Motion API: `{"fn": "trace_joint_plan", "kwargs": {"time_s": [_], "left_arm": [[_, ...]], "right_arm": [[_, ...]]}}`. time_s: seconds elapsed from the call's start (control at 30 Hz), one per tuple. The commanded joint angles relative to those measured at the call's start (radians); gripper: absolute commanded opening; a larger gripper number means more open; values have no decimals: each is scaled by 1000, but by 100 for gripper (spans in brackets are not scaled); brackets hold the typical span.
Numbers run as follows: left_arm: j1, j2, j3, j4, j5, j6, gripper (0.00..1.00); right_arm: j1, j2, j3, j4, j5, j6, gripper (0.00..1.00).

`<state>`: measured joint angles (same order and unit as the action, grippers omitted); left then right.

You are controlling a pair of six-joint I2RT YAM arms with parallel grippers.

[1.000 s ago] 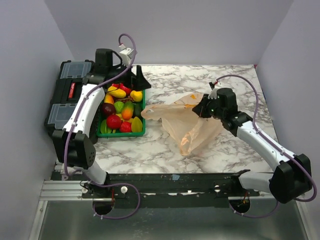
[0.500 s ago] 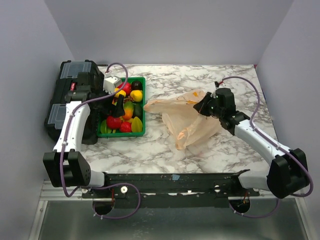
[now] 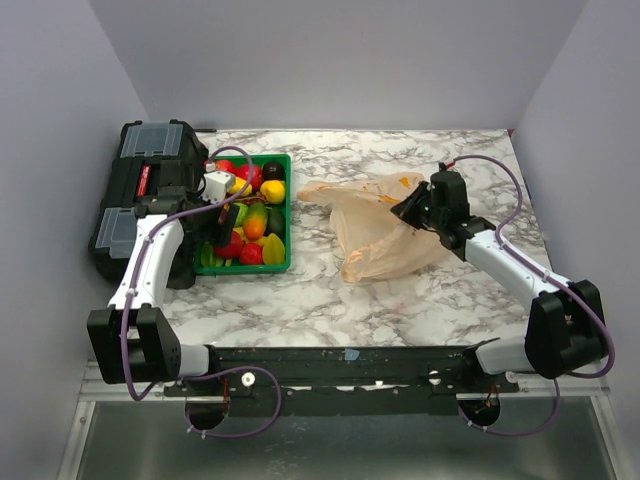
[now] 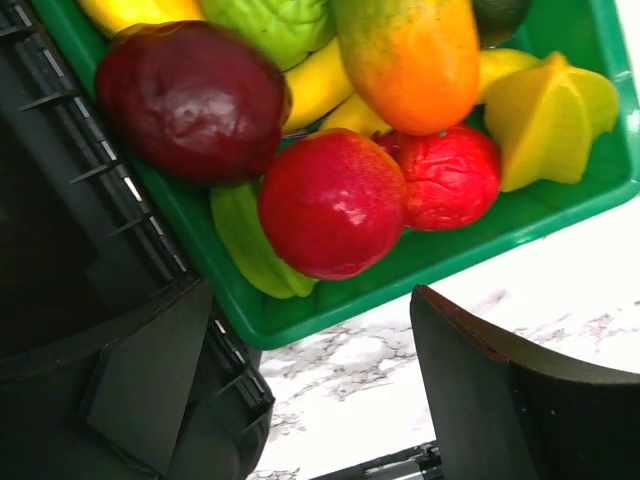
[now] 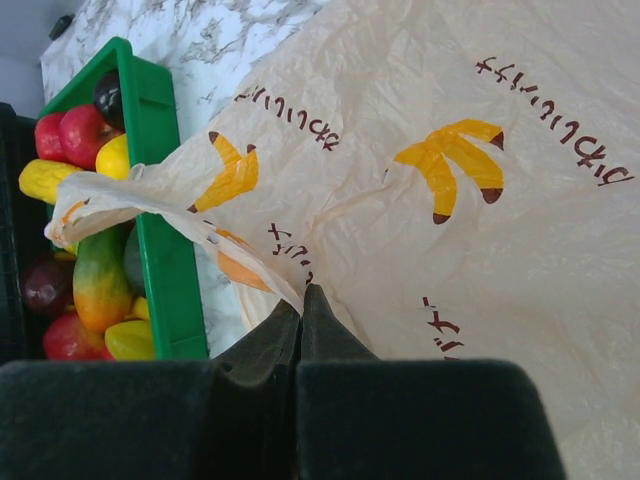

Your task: Place the fake fruits into the plastic bag and tie a complex knot

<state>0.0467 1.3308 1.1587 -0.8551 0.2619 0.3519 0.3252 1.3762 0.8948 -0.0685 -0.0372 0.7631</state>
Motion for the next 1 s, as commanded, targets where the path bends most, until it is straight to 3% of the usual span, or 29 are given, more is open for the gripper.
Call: {"fn": "trace_joint_plan", "kwargs": {"time_s": [0.0, 0.57, 0.73, 0.83, 0.97], "left_arm": [[0, 34, 7, 48, -105, -36, 84], [-130, 132, -46, 122, -196, -124, 86], [-153, 149, -78, 128, -205, -169, 80], [-153, 150, -93, 139, -189, -190, 74], [-154, 116, -65, 116, -160, -195, 51]], "right_arm": [[-2, 2, 10, -1, 62, 45, 1], [-2, -10, -7, 6, 58, 11, 1], [-2, -5, -19, 22, 44, 6, 1], [-2, -2, -21, 21, 23, 9, 1], [-2, 8, -6, 13, -1, 25, 1]]}}
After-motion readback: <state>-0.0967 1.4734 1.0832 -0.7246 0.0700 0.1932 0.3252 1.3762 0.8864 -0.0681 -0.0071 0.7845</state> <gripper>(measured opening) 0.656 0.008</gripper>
